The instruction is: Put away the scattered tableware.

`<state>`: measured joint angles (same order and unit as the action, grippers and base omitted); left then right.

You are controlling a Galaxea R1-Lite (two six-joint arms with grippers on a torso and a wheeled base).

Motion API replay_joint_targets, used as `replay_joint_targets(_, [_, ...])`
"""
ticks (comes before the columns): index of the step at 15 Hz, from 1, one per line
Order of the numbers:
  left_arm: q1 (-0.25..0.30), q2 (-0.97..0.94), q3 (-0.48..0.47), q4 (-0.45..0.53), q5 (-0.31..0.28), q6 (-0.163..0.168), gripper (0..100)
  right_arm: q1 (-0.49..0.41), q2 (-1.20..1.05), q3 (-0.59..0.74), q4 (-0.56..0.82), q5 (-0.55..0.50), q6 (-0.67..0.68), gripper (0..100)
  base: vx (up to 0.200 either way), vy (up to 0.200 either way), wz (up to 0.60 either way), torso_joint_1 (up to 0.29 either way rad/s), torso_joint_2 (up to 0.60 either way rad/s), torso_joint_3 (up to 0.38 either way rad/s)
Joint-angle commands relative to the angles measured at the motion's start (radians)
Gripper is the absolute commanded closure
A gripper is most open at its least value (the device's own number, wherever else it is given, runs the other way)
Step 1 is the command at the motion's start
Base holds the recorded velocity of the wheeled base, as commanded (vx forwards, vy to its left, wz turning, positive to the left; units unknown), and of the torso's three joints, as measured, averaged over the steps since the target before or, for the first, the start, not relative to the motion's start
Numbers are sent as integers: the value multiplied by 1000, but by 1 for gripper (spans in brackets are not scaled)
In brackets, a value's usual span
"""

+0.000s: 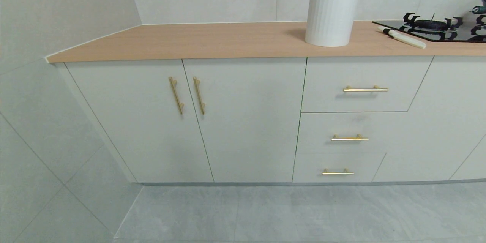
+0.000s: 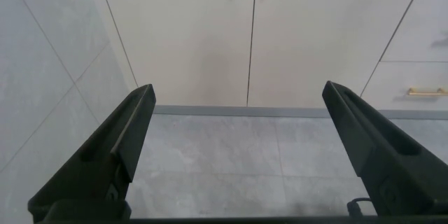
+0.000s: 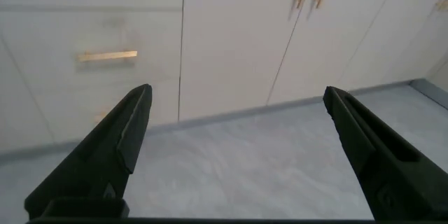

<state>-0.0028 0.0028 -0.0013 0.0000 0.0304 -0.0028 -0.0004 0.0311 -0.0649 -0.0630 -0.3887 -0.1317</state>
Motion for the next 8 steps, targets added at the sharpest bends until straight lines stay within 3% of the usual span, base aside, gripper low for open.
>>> replay_joint_targets(1, [0,0,0,0,0,0,0,-4,-31,65,8,82,93,0,0,0,0,0,0,0])
replay_joint_targets(4, [0,0,1,0,0,0,0,-3,-30,65,11,228,216,0,0,0,0,0,0,0])
replay_joint_targets(8, [0,0,0,0,0,0,0,-4,-30,65,57,315,153,0,0,0,0,0,0,0])
